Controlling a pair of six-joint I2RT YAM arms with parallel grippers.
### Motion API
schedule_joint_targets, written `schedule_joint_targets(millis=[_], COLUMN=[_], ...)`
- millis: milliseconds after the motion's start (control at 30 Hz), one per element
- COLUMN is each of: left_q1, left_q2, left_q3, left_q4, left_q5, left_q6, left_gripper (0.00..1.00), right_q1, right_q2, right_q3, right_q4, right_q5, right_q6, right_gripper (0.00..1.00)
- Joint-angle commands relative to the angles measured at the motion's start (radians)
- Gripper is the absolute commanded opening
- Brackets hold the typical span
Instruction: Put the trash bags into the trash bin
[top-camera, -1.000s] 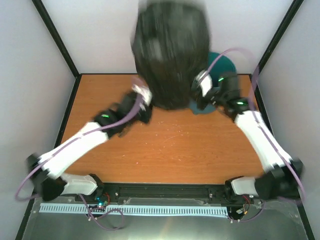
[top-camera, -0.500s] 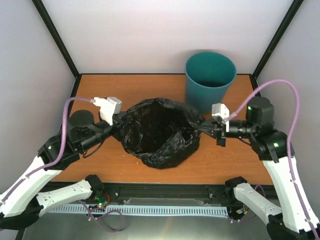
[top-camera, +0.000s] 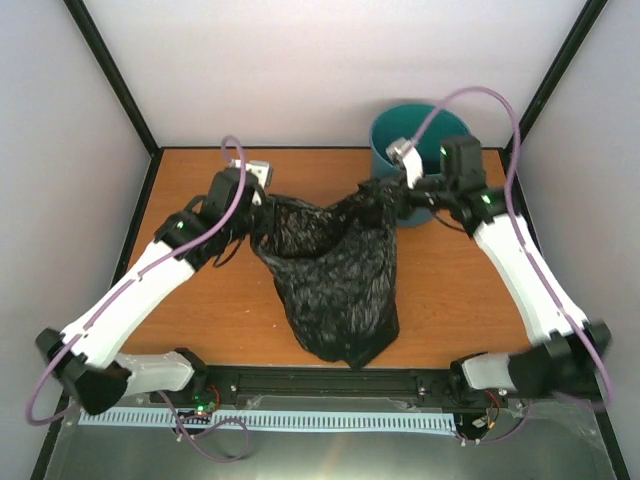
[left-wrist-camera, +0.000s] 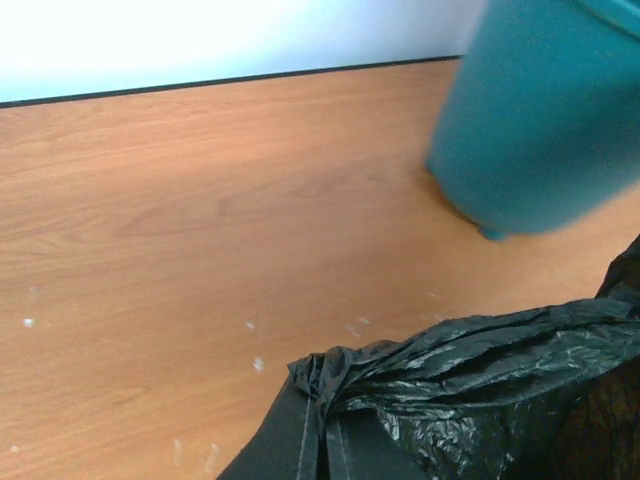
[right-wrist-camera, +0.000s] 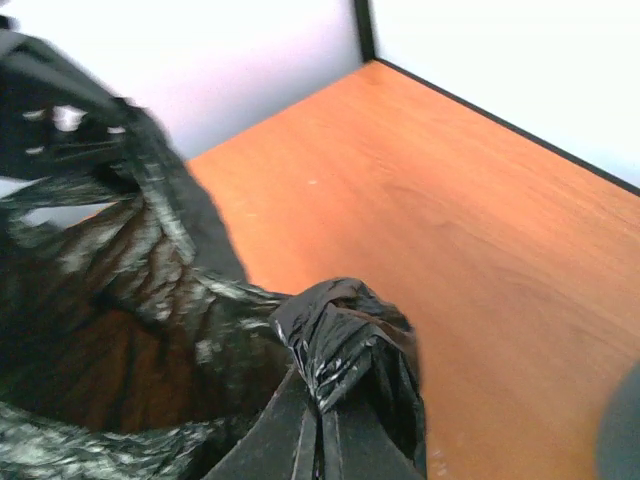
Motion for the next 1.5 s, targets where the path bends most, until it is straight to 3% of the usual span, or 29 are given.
schedule_joint_targets(millis=[0,167,267,333,433,600,667,767,833,900,967,1100,1233,1333,1467], left_q1=[0.118,0.169,0.168,0.168,0.167,0.168,0.168,0.167,0.167,0.161,0.145,0.139,0.139,0.139,0.139], left_q2=[0.145,0.203,0.149,0.075,-0.062,-0.194,-0.205,-0.166,-0.142,-0.167,-0.242,-0.444,-0.479,-0.452,-0.434], left_q3=[0.136,0.347,0.513,0.560,0.530,0.404,0.271,-0.007,-0.151,-0.260,-0.328,-0.327,-0.273,-0.240,-0.187], left_q4=[0.035,-0.030,-0.012,0.067,0.222,0.295,0.278,0.229,0.207,0.211,0.221,0.200,0.136,0.098,0.099], left_q5=[0.009,0.046,0.062,0.091,0.113,0.200,0.145,0.072,0.115,0.201,0.235,0.310,0.456,0.480,0.413], left_q6=[0.062,0.104,0.154,0.213,0.286,0.333,0.311,0.265,0.228,0.212,0.209,0.234,0.271,0.273,0.204], left_gripper=[0.01,0.01,0.01,0.01,0.01,0.01,0.01,0.01,0.01,0.01,0.01,0.01,0.01,0.01,0.01], right_q1=[0.001,0.001,0.001,0.001,0.001,0.003,0.004,0.020,0.049,0.064,0.077,0.121,0.123,0.122,0.123], right_q2=[0.290,0.487,0.502,0.449,0.279,0.006,0.017,0.071,0.163,0.232,0.198,-0.033,-0.204,-0.237,-0.189], right_q3=[0.212,0.643,0.984,1.071,0.929,0.482,0.392,0.190,0.145,0.127,0.025,-0.092,-0.089,-0.051,0.035], right_q4=[-0.029,-0.219,-0.276,-0.215,-0.023,0.244,0.224,0.245,0.121,-0.008,-0.039,-0.087,-0.137,-0.127,-0.118], right_q5=[0.131,0.098,0.107,0.142,0.140,0.032,0.024,0.159,0.249,0.229,0.166,-0.028,-0.130,-0.146,-0.127], right_q6=[0.041,0.033,0.017,0.027,0.029,0.003,-0.010,-0.023,-0.088,-0.120,-0.111,-0.219,-0.228,-0.167,-0.091], right_gripper=[0.03,0.03,0.03,0.03,0.03,0.03,0.03,0.03,0.03,0.03,0.03,0.03,0.03,0.03,0.03])
